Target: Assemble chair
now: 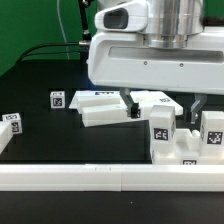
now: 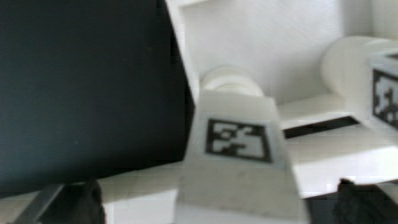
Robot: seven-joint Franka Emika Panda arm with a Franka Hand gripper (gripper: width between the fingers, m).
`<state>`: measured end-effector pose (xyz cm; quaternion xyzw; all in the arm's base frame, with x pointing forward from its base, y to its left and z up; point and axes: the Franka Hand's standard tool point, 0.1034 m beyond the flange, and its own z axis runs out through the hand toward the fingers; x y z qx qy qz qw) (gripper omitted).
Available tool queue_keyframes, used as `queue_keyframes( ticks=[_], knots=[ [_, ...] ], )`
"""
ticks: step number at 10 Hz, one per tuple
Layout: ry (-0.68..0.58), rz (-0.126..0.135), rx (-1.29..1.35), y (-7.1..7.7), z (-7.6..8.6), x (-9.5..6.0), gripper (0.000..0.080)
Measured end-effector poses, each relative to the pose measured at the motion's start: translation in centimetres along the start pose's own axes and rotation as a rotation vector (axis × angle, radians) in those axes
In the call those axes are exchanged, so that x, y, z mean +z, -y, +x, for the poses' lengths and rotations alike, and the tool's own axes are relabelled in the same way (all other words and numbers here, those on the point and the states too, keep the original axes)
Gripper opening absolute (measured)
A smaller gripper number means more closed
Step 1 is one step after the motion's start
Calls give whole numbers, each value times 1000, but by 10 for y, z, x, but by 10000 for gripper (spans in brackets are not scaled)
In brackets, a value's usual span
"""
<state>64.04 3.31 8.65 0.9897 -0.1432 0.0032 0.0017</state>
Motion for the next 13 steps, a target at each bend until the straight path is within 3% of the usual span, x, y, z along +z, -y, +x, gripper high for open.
queue_keyframes(
  ticks=[2, 3, 4, 5, 6, 9, 11, 13],
  knots=[
    [1, -2, 48, -1, 0, 1, 648],
    [1, -3, 48, -2, 0, 1, 519],
    [1, -1, 109, -2, 0, 1, 519],
    [1, -2, 201, -2, 0, 1, 378],
    [-1, -1, 261, -1, 1, 1, 291],
    [-27, 8, 536, 2, 1, 1, 291],
    [-77, 34, 835, 4, 3, 2, 288],
    [-135, 77, 1065, 9, 3, 2, 288]
  ],
)
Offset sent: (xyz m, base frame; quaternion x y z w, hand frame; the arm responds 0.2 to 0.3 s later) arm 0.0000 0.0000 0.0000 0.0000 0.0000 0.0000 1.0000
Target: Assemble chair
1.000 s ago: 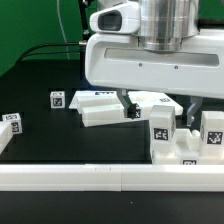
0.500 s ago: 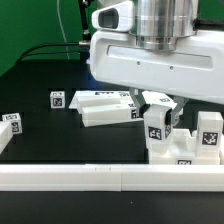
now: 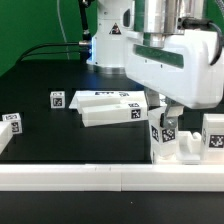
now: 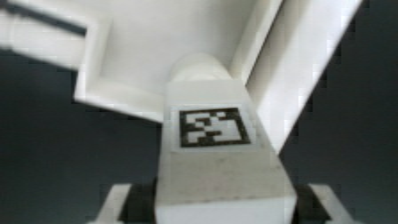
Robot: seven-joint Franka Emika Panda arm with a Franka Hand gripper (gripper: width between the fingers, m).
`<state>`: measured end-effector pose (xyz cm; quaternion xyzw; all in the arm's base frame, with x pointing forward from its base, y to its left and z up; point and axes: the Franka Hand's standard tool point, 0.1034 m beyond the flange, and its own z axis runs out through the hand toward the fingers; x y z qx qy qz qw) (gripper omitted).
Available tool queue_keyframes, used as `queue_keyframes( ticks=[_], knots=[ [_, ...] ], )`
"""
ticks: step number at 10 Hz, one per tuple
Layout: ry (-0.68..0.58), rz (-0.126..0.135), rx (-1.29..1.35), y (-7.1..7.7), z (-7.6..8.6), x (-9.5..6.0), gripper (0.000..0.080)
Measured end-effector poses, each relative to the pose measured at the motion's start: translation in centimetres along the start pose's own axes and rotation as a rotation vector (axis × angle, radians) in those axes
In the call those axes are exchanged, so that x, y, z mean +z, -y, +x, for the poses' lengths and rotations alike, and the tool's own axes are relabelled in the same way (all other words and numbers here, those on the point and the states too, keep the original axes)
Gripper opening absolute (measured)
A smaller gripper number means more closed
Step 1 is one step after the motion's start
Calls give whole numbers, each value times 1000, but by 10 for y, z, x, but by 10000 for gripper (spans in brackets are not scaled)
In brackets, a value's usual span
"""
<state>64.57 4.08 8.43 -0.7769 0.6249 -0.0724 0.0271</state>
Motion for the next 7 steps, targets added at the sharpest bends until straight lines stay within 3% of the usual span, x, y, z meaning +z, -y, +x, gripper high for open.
queue_keyframes(
  ticks=[3, 6, 7],
  knots=[
    [6, 72, 351, -1, -10, 0, 288],
    [7, 68, 270, -1, -9, 0, 296],
    [9, 56, 102, 1, -4, -2, 473]
  ],
)
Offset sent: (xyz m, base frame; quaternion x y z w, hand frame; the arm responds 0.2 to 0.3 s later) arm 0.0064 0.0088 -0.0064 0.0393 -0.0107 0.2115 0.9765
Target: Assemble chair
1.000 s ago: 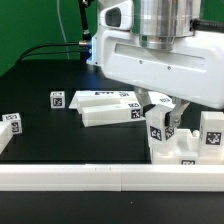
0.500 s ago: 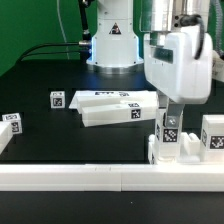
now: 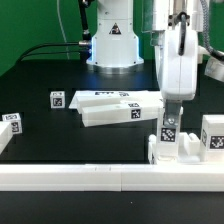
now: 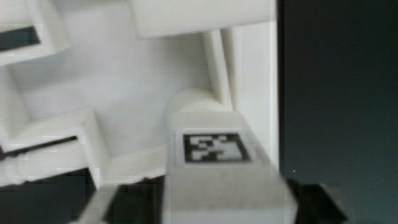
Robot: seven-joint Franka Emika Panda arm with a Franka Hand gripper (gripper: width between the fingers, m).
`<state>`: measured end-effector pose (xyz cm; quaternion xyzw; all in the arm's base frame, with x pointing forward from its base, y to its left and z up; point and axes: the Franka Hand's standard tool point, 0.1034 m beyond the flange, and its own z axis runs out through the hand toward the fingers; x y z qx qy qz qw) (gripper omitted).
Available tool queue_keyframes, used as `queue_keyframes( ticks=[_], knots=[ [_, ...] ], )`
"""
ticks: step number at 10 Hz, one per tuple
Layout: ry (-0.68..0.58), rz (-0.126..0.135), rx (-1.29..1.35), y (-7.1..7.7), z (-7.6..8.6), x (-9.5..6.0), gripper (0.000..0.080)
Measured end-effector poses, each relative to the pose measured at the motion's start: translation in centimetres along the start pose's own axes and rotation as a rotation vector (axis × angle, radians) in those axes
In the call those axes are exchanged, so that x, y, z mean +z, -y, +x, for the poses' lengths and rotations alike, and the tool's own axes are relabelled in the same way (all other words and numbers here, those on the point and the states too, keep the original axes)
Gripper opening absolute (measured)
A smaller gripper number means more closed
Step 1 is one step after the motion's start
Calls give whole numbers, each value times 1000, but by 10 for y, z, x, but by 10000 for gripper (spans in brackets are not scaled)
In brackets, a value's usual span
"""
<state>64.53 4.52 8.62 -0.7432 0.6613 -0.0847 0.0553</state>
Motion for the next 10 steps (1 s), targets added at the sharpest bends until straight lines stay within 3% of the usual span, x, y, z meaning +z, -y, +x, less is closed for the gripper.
queue_keyframes(
  ticks=[1, 5, 8, 10],
  knots=[
    [-2, -2, -188, 3, 2, -2, 618],
    [0, -17, -534, 0, 3, -1, 647],
    [14, -38, -1023, -4, 6, 3, 649],
    [17, -40, -1015, -5, 5, 4, 608]
  ],
)
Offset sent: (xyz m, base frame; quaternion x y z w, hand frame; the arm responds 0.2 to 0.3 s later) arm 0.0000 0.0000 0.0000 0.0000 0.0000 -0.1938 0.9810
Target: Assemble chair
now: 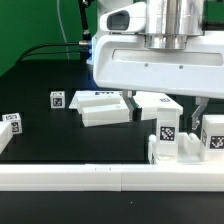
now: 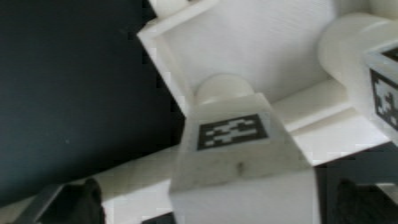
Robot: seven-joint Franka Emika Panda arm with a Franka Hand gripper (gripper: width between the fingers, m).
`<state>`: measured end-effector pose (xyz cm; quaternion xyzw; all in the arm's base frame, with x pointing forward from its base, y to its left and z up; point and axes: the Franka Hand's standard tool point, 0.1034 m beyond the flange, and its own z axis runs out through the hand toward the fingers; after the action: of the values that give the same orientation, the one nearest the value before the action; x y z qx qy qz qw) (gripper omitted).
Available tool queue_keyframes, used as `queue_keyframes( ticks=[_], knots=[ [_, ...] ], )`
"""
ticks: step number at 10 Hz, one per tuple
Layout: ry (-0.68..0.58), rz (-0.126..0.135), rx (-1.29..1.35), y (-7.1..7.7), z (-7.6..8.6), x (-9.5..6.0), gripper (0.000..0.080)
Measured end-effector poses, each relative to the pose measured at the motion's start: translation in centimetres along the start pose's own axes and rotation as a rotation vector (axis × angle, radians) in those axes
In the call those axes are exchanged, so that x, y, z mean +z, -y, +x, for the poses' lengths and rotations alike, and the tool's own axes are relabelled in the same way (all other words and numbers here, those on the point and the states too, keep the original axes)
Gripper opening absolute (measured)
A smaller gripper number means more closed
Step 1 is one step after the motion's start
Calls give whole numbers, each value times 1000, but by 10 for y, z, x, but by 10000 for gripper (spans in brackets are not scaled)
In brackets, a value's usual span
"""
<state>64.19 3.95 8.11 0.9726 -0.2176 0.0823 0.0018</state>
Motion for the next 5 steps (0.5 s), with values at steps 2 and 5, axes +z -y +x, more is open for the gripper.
queue_keyframes(
  ticks=[2, 5],
  knots=[
    [0, -1, 15, -1, 0, 0, 425],
    [2, 0, 232, 0, -1, 1, 285]
  ],
)
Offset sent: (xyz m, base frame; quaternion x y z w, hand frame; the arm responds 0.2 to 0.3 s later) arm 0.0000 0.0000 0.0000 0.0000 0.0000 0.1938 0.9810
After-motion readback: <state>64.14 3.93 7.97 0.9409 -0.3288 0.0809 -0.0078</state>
